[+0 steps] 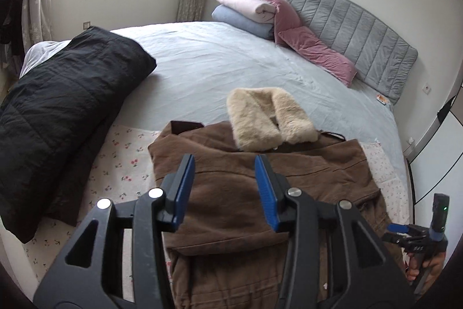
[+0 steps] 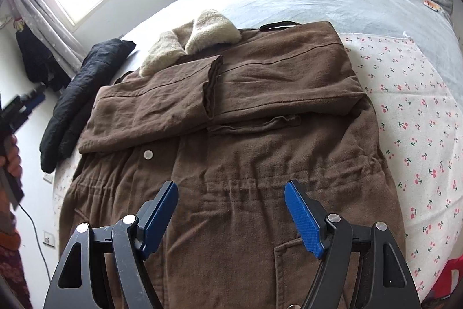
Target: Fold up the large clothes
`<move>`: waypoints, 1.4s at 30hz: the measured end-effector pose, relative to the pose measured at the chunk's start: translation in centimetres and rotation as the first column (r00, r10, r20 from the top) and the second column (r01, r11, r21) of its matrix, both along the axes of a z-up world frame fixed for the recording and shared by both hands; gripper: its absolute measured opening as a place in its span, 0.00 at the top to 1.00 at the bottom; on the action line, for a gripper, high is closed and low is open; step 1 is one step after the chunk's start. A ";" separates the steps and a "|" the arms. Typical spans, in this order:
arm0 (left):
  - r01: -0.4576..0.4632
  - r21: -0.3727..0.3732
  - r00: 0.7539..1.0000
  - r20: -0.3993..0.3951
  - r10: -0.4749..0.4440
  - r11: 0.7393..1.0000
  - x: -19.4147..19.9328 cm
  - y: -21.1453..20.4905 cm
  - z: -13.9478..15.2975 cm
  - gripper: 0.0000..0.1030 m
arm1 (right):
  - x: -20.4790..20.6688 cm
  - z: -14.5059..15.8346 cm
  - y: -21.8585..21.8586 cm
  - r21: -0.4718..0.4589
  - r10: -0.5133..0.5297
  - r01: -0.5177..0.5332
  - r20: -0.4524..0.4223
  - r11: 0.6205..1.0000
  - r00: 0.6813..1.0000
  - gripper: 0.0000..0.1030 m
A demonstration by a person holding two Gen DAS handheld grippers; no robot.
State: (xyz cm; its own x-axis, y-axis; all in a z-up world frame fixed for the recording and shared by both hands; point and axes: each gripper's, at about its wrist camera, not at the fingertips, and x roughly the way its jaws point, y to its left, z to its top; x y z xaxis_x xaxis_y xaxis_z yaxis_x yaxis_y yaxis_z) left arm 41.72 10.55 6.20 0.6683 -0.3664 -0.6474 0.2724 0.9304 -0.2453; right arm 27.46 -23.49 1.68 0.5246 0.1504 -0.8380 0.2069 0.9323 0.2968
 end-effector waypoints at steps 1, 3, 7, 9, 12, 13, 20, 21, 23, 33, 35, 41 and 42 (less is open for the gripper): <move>-0.009 0.004 1.000 -0.023 0.009 1.000 0.5 0.3 -1.2 0.57 | 0.8 0.2 -0.2 0.016 -0.001 0.001 -0.015 1.000 1.000 0.25; -0.007 -0.007 0.998 -0.061 0.007 1.000 1.7 0.3 -2.8 0.65 | 3.1 0.6 -0.5 0.043 0.005 -0.004 -0.037 0.999 0.999 0.25; 0.030 -0.022 0.992 -0.124 -0.033 0.999 4.6 -1.2 -5.5 0.85 | 9.6 -0.7 -1.1 0.127 -0.006 0.011 -0.042 0.992 0.999 0.25; 0.029 -0.012 0.992 -0.124 -0.031 1.000 5.7 -2.1 -6.4 0.85 | 13.1 -2.5 -1.6 0.178 -0.039 0.047 -0.050 0.983 0.998 0.25; 0.024 -0.021 0.993 -0.116 -0.026 0.999 6.9 -3.0 -7.8 0.85 | 17.5 -5.2 -2.1 0.219 -0.105 0.111 -0.036 0.969 0.994 0.28; 0.022 -0.015 0.993 -0.113 -0.024 1.000 7.2 -3.3 -8.4 0.85 | 18.7 -5.9 -2.1 0.213 -0.121 0.124 -0.026 0.969 0.992 0.35; 0.033 0.072 0.984 -0.177 -0.020 0.997 7.2 -3.6 -14.7 0.84 | 19.6 -3.6 1.3 0.040 -0.042 0.034 0.231 0.999 0.972 0.94; 0.030 0.035 0.984 -0.179 -0.023 0.999 7.0 -3.1 -14.5 0.84 | 18.8 -2.4 1.5 -0.027 -0.034 0.044 0.296 0.999 0.955 0.94; 0.030 -0.016 0.980 -0.195 -0.033 0.999 7.0 -2.6 -13.8 0.84 | 19.5 -3.0 1.5 -0.186 -0.043 0.089 0.238 0.978 0.970 0.93; -0.035 0.098 0.995 -0.095 0.044 0.995 9.7 -2.9 -10.9 0.79 | 18.7 -2.6 2.2 -0.218 -0.071 0.120 0.218 0.969 0.973 0.68; -0.048 0.153 0.993 -0.101 0.064 0.987 10.8 -3.5 -12.2 0.79 | 19.6 -3.0 4.0 -0.236 -0.004 0.057 0.219 0.970 0.976 0.66; -0.077 0.237 0.982 -0.150 0.115 0.969 11.9 -3.0 -14.6 0.81 | 21.5 -8.4 3.2 -0.265 -0.054 0.079 0.103 0.961 0.993 0.55; -0.072 0.271 0.982 -0.146 0.115 0.960 11.6 -3.4 -14.1 0.80 | 21.2 -8.3 2.5 -0.224 -0.078 0.101 0.106 0.969 0.991 0.55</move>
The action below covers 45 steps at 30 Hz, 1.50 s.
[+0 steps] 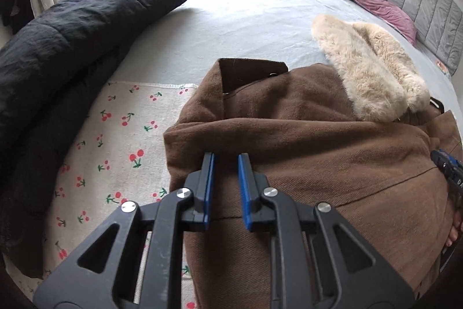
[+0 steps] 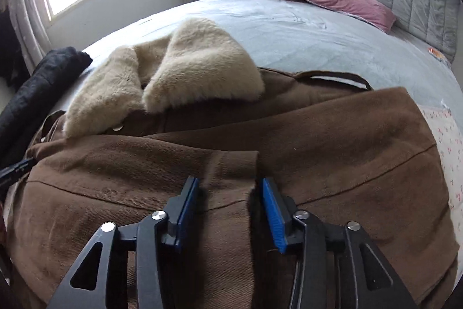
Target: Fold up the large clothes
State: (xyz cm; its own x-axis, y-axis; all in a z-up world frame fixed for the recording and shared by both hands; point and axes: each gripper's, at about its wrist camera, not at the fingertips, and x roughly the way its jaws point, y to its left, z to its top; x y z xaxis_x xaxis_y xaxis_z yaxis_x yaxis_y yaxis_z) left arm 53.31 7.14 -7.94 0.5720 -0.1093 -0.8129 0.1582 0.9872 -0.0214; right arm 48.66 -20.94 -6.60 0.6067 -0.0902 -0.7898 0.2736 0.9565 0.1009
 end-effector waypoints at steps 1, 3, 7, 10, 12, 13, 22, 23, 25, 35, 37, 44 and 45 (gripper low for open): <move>0.001 0.036 1.000 0.005 -0.001 0.999 -0.5 -0.4 0.6 0.77 | -0.3 0.4 -0.4 0.031 -0.010 0.010 0.002 0.999 1.000 0.54; 0.033 0.054 0.999 0.036 -0.034 0.998 -2.3 -1.1 2.0 0.55 | -0.9 1.5 -0.3 0.026 0.001 -0.001 0.006 1.000 1.000 0.53; 0.148 -0.018 0.983 0.109 -0.145 0.989 -6.5 -2.7 4.3 0.42 | -3.0 4.2 1.5 -0.006 0.076 -0.076 0.067 0.997 0.995 0.51; 0.199 -0.047 0.977 0.087 -0.195 0.979 -8.3 -3.8 3.5 0.35 | -4.1 4.5 3.0 -0.015 0.146 -0.146 0.058 0.989 0.988 0.50; 0.208 -0.032 0.977 0.050 -0.207 0.978 -8.7 -4.1 2.0 0.33 | -4.5 3.6 3.5 -0.023 0.178 -0.177 0.027 0.984 0.984 0.50; 0.201 -0.027 0.979 0.030 -0.201 0.979 -8.9 -4.0 1.1 0.33 | -4.9 3.0 3.4 -0.031 0.181 -0.180 0.010 0.983 0.983 0.50; 0.127 -0.124 0.992 -0.007 -0.129 0.984 -11.5 -1.2 2.6 0.26 | -9.5 3.7 0.2 0.084 0.098 -0.095 -0.032 0.992 0.995 0.43; 0.121 -0.134 0.992 -0.011 -0.123 0.984 -12.3 -0.9 3.0 0.23 | -10.2 4.3 0.3 0.087 0.099 -0.096 -0.031 0.992 0.995 0.43; 0.107 -0.157 0.993 -0.029 -0.113 0.982 -13.9 -0.4 4.0 0.21 | -11.9 5.7 0.5 0.089 0.101 -0.098 -0.027 0.991 0.995 0.41; 0.075 -0.203 0.986 -0.133 -0.104 0.976 -23.3 1.8 8.3 0.15 | -21.0 10.6 1.8 0.052 0.140 -0.138 -0.045 0.989 0.989 0.29; 0.084 -0.222 0.983 -0.142 -0.117 0.971 -25.3 2.1 9.0 0.14 | -23.0 11.3 2.1 0.058 0.145 -0.142 -0.044 0.988 0.988 0.28; 0.124 -0.238 0.976 -0.144 -0.161 0.963 -31.5 2.3 10.1 0.12 | -29.6 12.4 2.9 0.061 0.153 -0.152 -0.027 0.987 0.988 0.24; 0.126 -0.233 0.977 -0.141 -0.162 0.964 -32.2 2.3 10.2 0.12 | -30.4 12.4 3.0 0.058 0.153 -0.151 -0.028 0.987 0.988 0.24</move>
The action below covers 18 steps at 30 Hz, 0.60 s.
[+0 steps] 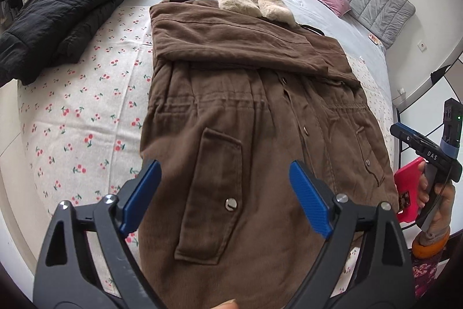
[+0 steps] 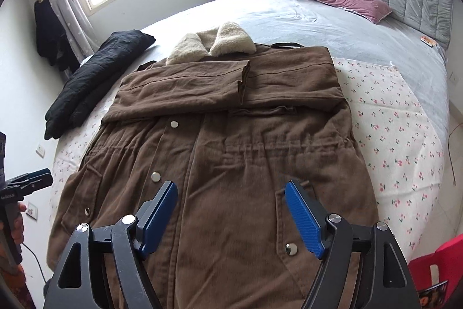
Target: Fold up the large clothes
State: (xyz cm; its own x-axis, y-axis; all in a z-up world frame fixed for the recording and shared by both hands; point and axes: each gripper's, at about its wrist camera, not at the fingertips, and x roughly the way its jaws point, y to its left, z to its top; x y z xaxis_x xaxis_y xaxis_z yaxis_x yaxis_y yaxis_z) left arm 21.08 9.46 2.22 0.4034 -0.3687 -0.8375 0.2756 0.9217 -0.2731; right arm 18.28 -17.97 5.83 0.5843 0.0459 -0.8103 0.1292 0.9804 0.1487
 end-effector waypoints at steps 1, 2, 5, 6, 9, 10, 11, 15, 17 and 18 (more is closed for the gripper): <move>0.001 0.004 1.000 0.006 -0.001 1.000 -0.7 0.0 0.0 0.12 | -0.8 0.0 0.0 -0.004 0.000 0.000 -0.001 1.000 1.000 0.24; 0.005 0.007 1.000 0.012 -0.005 1.000 -1.5 0.1 0.0 0.12 | -1.6 -0.1 0.0 -0.006 -0.002 0.002 -0.001 1.000 1.000 0.24; 0.017 0.009 1.000 0.015 -0.017 1.000 -3.4 0.2 -0.5 0.12 | -3.7 -0.5 -0.4 0.002 -0.007 0.007 -0.006 1.000 1.000 0.24; 0.019 0.010 1.000 0.017 -0.019 1.000 -3.9 0.3 -0.6 0.12 | -4.4 -0.7 -0.5 0.001 -0.009 0.009 -0.007 1.000 1.000 0.24; 0.025 0.033 0.999 0.022 -0.026 0.999 -5.6 0.4 -1.4 0.12 | -6.4 -1.4 -0.7 -0.025 -0.014 0.013 -0.016 1.000 1.000 0.23; 0.029 0.043 0.999 0.022 -0.030 0.999 -6.0 0.5 -1.8 0.12 | -7.0 -1.7 -0.8 -0.029 -0.009 0.009 -0.020 1.000 1.000 0.23; 0.031 0.052 0.999 0.021 -0.032 0.998 -6.3 0.5 -2.1 0.12 | -7.6 -2.1 -0.9 -0.030 -0.002 0.001 -0.027 1.000 1.000 0.23; 0.043 0.084 0.999 -0.005 -0.043 0.996 -7.4 0.8 -3.6 0.12 | -9.8 -3.5 -1.7 0.013 0.028 -0.027 -0.053 1.000 0.998 0.23; 0.049 0.081 0.999 -0.019 -0.047 0.996 -7.7 0.9 -4.2 0.12 | -10.8 -4.2 -2.5 0.041 0.030 -0.027 -0.060 0.999 0.998 0.23; 0.052 0.075 0.998 -0.029 -0.050 0.996 -7.9 1.1 -4.5 0.12 | -11.2 -4.5 -3.0 0.048 0.024 -0.021 -0.065 0.999 0.998 0.23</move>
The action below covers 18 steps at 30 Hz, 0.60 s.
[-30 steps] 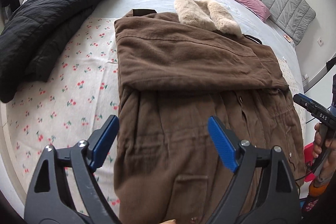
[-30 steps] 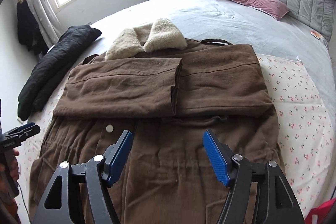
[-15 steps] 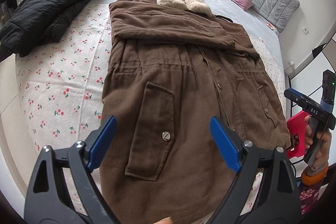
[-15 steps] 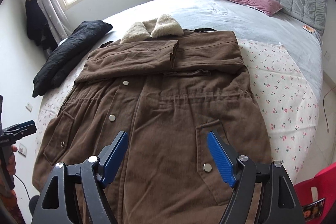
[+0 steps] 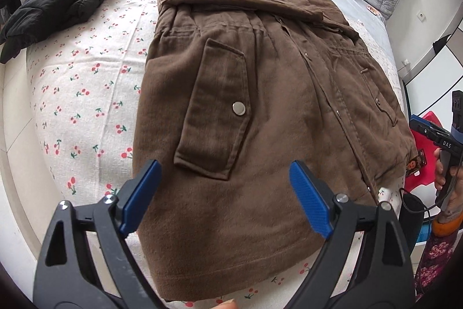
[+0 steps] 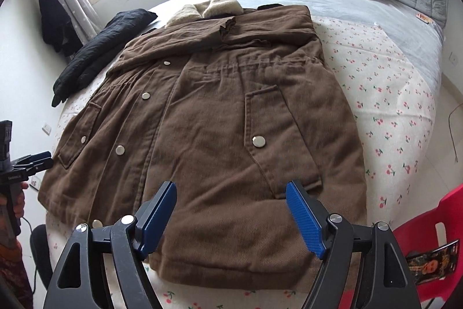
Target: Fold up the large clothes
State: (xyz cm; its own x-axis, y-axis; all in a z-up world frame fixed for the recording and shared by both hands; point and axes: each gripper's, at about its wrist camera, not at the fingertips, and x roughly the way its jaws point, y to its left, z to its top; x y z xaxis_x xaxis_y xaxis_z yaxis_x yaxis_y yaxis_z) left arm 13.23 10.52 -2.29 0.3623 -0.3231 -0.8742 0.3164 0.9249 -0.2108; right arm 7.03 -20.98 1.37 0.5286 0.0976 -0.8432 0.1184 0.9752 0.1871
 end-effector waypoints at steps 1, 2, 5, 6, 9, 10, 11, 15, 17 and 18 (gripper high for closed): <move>0.002 -0.005 1.000 -0.013 -0.002 1.000 -0.1 0.2 -0.3 0.12 | -0.4 -0.3 -0.5 0.000 -0.008 0.008 -0.006 1.000 1.000 0.23; 0.003 -0.011 1.000 -0.026 -0.003 1.000 -0.1 0.4 -0.7 0.12 | -0.8 -0.5 -1.1 -0.003 -0.017 0.017 -0.011 1.000 1.000 0.23; 0.004 -0.043 0.999 -0.045 -0.006 0.999 -0.4 1.2 -1.4 0.12 | -1.9 -0.7 -2.9 -0.001 -0.054 0.054 -0.018 0.999 0.998 0.23; 0.004 -0.062 0.999 -0.051 -0.007 0.998 -0.5 1.5 -1.5 0.12 | -2.3 -0.8 -3.7 0.014 -0.066 0.066 -0.018 0.998 0.998 0.23; 0.012 -0.116 0.998 -0.060 -0.019 0.993 -0.7 2.3 -1.7 0.12 | -3.1 -1.0 -5.8 0.063 -0.105 0.105 -0.015 0.992 0.994 0.23; 0.016 -0.132 0.998 -0.062 -0.025 0.991 -0.7 2.5 -1.8 0.12 | -3.3 -1.3 -6.5 0.074 -0.119 0.120 -0.017 0.990 0.993 0.23; 0.018 -0.146 0.998 -0.063 -0.028 0.989 -0.8 2.8 -1.8 0.12 | -3.3 -1.6 -7.1 0.081 -0.132 0.133 -0.022 0.988 0.991 0.23; -0.006 -0.175 0.999 -0.039 -0.001 0.985 -0.7 4.2 -1.1 0.12 | -3.6 -3.2 -8.9 0.098 -0.178 0.182 -0.049 0.978 0.983 0.23; -0.029 -0.172 0.999 -0.021 0.026 0.985 -0.4 5.1 -0.7 0.12 | -3.6 -4.0 -9.4 0.122 -0.185 0.191 -0.059 0.974 0.981 0.23; -0.036 -0.173 0.999 -0.021 0.033 0.984 -0.1 5.3 -0.7 0.12 | -3.5 -4.3 -9.5 0.136 -0.183 0.191 -0.063 0.972 0.981 0.23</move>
State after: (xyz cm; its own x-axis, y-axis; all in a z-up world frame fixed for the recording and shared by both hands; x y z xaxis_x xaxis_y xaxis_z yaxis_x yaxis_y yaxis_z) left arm 13.17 15.87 -2.99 0.3605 -0.4580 -0.8126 0.2796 0.8842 -0.3743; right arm 3.50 -30.51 -2.90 0.5067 0.1206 -0.8536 0.3088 0.8991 0.3103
